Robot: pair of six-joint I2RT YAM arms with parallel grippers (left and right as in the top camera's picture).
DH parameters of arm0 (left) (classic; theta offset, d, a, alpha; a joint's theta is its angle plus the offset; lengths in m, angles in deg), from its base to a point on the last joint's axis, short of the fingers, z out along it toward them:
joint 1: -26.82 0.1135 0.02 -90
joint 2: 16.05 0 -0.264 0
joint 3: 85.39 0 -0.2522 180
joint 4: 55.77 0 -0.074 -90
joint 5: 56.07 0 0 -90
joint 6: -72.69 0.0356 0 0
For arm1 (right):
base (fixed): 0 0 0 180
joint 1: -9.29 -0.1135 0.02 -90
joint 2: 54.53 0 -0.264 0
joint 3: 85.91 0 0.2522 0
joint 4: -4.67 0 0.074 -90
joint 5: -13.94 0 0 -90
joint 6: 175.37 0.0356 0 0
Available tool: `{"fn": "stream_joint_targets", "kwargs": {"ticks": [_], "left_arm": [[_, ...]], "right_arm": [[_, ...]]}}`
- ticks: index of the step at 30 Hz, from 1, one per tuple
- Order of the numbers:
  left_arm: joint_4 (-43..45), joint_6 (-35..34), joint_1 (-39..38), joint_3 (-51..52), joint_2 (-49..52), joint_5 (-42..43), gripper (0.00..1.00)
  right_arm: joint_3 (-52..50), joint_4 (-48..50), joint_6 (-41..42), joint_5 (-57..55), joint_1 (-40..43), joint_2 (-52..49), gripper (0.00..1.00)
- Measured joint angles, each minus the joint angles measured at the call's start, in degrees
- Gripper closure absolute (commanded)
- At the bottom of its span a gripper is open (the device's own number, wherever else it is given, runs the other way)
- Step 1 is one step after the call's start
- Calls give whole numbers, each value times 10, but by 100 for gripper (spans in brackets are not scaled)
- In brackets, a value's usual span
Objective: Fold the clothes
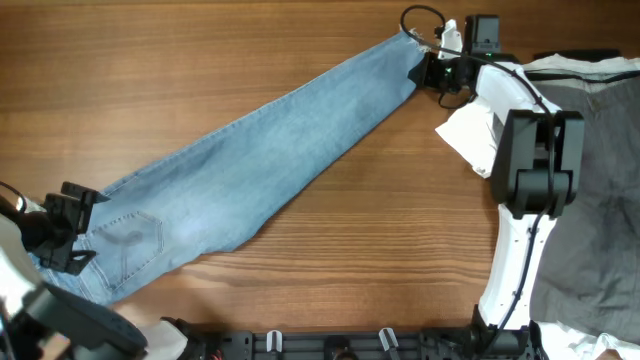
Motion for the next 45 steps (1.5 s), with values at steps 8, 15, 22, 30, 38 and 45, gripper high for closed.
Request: {"fn": "stream_joint_targets", "kwargs": {"ticks": [8, 15, 22, 30, 38, 45], "left_arm": [[-8, 14, 0, -2, -142, 7, 0], [-15, 14, 0, -2, -161, 44, 0], [-21, 14, 0, -2, -161, 48, 0], [-22, 14, 0, -2, -161, 49, 0], [-24, 14, 0, -2, -161, 49, 0], [-24, 14, 0, -2, -161, 49, 0]], "right_arm": [[-1, -8, 46, 37, 142, 150, 96], [10, -5, 63, 59, 169, 308, 96], [13, -156, 49, 94, -79, 341, 96], [5, -142, 32, -91, -391, 320, 96], [0, -150, 32, -113, -423, 216, 96], [0, -183, 8, -90, -454, 213, 36]]}}
